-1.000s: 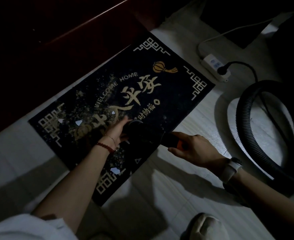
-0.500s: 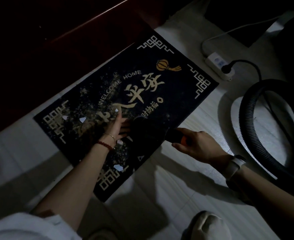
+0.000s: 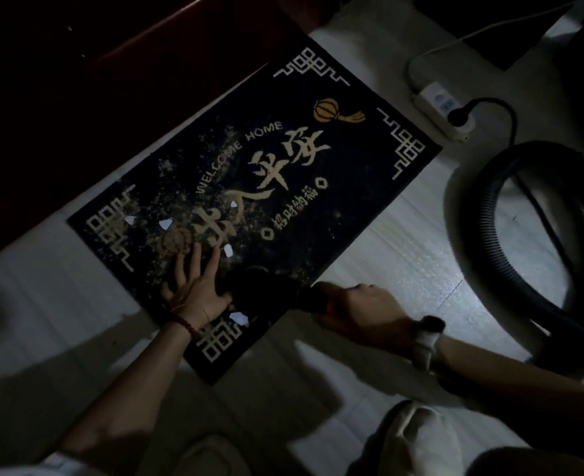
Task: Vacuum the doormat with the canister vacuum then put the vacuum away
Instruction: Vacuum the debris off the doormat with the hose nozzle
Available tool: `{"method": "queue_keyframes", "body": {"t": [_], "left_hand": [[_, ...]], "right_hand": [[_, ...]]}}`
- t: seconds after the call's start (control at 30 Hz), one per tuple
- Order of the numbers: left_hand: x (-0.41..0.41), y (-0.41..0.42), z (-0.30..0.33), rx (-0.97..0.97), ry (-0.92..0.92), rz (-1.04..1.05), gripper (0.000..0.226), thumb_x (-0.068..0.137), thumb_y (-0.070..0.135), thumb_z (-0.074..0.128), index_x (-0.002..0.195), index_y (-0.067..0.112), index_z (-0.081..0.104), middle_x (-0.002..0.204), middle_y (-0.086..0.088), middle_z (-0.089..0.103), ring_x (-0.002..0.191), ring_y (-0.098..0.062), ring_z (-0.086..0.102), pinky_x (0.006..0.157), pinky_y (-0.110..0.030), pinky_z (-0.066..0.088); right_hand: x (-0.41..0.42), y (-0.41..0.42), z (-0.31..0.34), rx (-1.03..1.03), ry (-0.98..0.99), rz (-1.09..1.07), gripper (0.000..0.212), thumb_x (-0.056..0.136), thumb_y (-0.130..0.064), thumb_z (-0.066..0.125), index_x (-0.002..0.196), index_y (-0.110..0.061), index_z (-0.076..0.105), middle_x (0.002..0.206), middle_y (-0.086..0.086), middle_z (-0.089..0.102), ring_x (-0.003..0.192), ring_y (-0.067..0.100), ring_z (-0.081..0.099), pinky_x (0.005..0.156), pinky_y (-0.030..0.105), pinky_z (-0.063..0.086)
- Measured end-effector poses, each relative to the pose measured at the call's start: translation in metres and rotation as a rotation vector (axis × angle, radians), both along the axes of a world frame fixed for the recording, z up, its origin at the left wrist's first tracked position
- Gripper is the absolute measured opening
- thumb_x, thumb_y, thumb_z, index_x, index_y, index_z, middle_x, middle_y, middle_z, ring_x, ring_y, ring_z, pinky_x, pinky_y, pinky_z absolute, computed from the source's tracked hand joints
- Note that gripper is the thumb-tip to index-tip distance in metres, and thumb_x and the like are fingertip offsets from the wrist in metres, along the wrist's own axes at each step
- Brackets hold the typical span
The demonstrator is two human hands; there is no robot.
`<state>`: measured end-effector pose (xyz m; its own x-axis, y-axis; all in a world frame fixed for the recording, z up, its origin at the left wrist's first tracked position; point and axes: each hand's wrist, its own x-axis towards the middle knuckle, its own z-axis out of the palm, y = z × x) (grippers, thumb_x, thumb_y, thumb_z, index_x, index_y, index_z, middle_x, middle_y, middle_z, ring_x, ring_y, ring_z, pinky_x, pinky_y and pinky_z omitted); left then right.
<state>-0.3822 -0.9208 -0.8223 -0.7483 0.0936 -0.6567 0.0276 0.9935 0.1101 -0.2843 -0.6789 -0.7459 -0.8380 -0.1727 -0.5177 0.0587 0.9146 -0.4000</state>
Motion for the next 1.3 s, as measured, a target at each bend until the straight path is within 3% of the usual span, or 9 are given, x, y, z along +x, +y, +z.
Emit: {"method": "queue_keyframes", "body": {"t": [0.23,0.4,0.5,0.63,0.83,0.9,1.07,1.23,1.3], "left_hand": [[-0.001,-0.003,0.001,-0.005,-0.012,0.006,0.085,0.084,0.059,0.052,0.145,0.042,-0.005,0.154,0.009,-0.022,0.142,-0.025,-0.017,0.11,-0.059,0.009],[-0.002,-0.002,0.003,0.008,-0.002,0.023,0.08,0.086,0.055,0.051,0.146,0.042,-0.001,0.154,0.01,-0.022,0.142,-0.023,-0.017,0.11,-0.059,0.009],[-0.001,-0.002,0.004,0.003,-0.013,0.026,0.08,0.087,0.055,0.05,0.146,0.041,-0.002,0.154,0.009,-0.022,0.142,-0.023,-0.018,0.11,-0.06,0.009],[0.0,0.0,0.005,-0.015,-0.014,0.013,0.081,0.087,0.057,0.049,0.146,0.041,-0.005,0.154,0.009,-0.023,0.142,-0.023,-0.018,0.11,-0.059,0.01],[0.0,0.003,0.007,-0.036,-0.021,0.007,0.081,0.088,0.056,0.047,0.146,0.039,-0.007,0.154,0.007,-0.023,0.142,-0.024,-0.018,0.111,-0.058,0.01],[0.0,0.004,0.008,-0.039,-0.021,0.003,0.081,0.088,0.056,0.047,0.146,0.039,-0.007,0.154,0.007,-0.023,0.142,-0.024,-0.018,0.111,-0.057,0.009],[0.0,0.004,0.008,-0.045,-0.034,-0.001,0.081,0.089,0.056,0.045,0.146,0.039,-0.009,0.154,0.007,-0.024,0.143,-0.025,-0.019,0.112,-0.058,0.009],[0.001,0.005,0.007,-0.048,-0.028,0.01,0.08,0.089,0.055,0.045,0.146,0.038,-0.009,0.154,0.007,-0.025,0.143,-0.025,-0.019,0.113,-0.056,0.008],[0.001,0.005,0.005,-0.05,-0.019,0.003,0.081,0.089,0.055,0.045,0.146,0.038,-0.009,0.154,0.006,-0.024,0.143,-0.025,-0.018,0.113,-0.056,0.008]], "right_hand": [[-0.027,0.047,-0.005,0.094,0.189,-0.324,0.047,0.091,-0.05,0.044,0.134,-0.033,0.039,0.094,0.003,0.066,0.081,0.026,0.062,0.065,0.029,0.044],[0.024,0.008,0.006,-0.045,-0.057,0.002,0.036,0.091,-0.052,0.041,0.124,-0.035,0.043,0.089,-0.002,0.064,0.077,0.02,0.062,0.065,0.026,0.039],[0.001,0.046,0.006,0.013,0.023,-0.135,0.04,0.089,-0.051,0.046,0.126,-0.035,0.046,0.1,0.004,0.067,0.087,0.028,0.063,0.073,0.031,0.046],[-0.011,0.075,0.001,0.114,0.131,-0.4,0.039,0.089,-0.05,0.049,0.122,-0.03,0.05,0.091,0.003,0.065,0.074,0.025,0.06,0.066,0.035,0.05],[0.05,0.01,0.005,-0.104,-0.067,-0.072,0.029,0.092,-0.046,0.046,0.116,-0.029,0.049,0.069,-0.012,0.05,0.056,0.003,0.046,0.054,0.019,0.034],[0.041,0.022,0.006,-0.093,-0.06,-0.067,0.032,0.091,-0.047,0.048,0.119,-0.031,0.049,0.078,-0.009,0.054,0.061,0.008,0.049,0.061,0.022,0.036],[-0.002,0.078,0.006,0.04,0.061,-0.391,0.035,0.09,-0.045,0.051,0.12,-0.028,0.052,0.087,0.004,0.065,0.069,0.023,0.06,0.069,0.04,0.053],[0.032,0.006,0.004,-0.09,-0.079,-0.057,0.029,0.09,-0.049,0.046,0.114,-0.033,0.048,0.081,-0.004,0.06,0.069,0.018,0.057,0.066,0.031,0.047],[0.029,0.012,0.006,-0.079,-0.096,-0.067,0.03,0.09,-0.048,0.048,0.116,-0.032,0.049,0.082,-0.006,0.058,0.071,0.017,0.057,0.065,0.028,0.043]]}}
